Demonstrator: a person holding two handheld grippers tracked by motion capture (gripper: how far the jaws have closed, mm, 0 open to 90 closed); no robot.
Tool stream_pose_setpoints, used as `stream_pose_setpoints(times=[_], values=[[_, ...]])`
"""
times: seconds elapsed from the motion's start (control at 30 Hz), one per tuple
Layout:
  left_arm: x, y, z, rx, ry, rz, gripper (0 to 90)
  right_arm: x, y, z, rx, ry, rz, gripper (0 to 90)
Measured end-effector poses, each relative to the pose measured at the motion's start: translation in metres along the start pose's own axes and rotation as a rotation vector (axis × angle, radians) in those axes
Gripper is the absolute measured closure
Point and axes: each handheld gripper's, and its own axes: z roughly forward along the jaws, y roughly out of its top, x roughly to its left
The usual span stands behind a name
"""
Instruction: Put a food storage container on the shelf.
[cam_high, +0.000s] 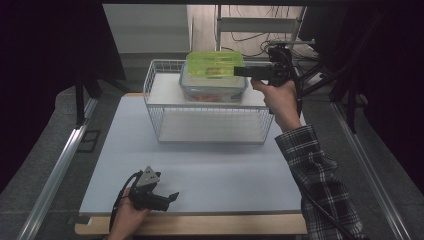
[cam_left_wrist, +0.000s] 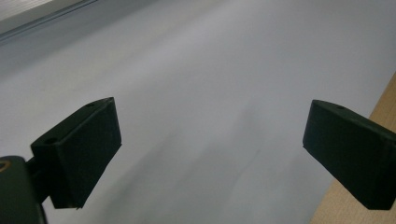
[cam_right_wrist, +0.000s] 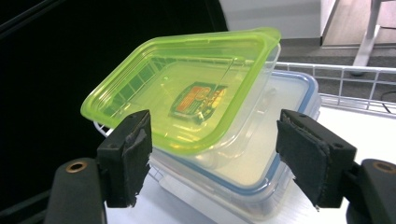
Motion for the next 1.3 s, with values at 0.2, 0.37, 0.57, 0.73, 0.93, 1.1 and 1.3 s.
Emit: stream_pose_setpoints(times=[0.2, 0.37, 0.57, 0.73, 0.93, 1.1, 1.3], values=[[0.000, 0.000, 0.000, 0.000, 0.001, -0.002, 4.0, 0.000, -0.007, -0.002, 0.005, 0.009, -0.029, 24.0], [0.000, 0.000, 0.000, 0.002, 0.000, -0.001, 4.0, 0.002, -0.014, -0.004, 0.010, 0.010, -0.052, 21.5], [0.000, 0.000, 0.000, 0.001, -0.001, -0.002, 4.0, 0.001, -0.020, -0.007, 0.013, 0.005, -0.078, 19.3], [0.001, 0.000, 0.000, -0.002, -0.004, -0.006, 4.0, -0.002, -0.026, -0.009, 0.014, 0.010, -0.085, 17.6], [0.001, 0.000, 0.000, -0.005, -0.004, -0.006, 4.0, -0.003, -0.036, -0.011, 0.012, -0.004, -0.120, 15.3], [0.001, 0.000, 0.000, -0.006, -0.006, -0.010, 4.0, -0.006, -0.047, -0.011, 0.011, -0.010, -0.136, 13.3], [0.002, 0.000, -0.001, -0.006, -0.012, -0.018, 4.0, -0.008, -0.057, -0.011, 0.004, -0.016, -0.159, 11.0]])
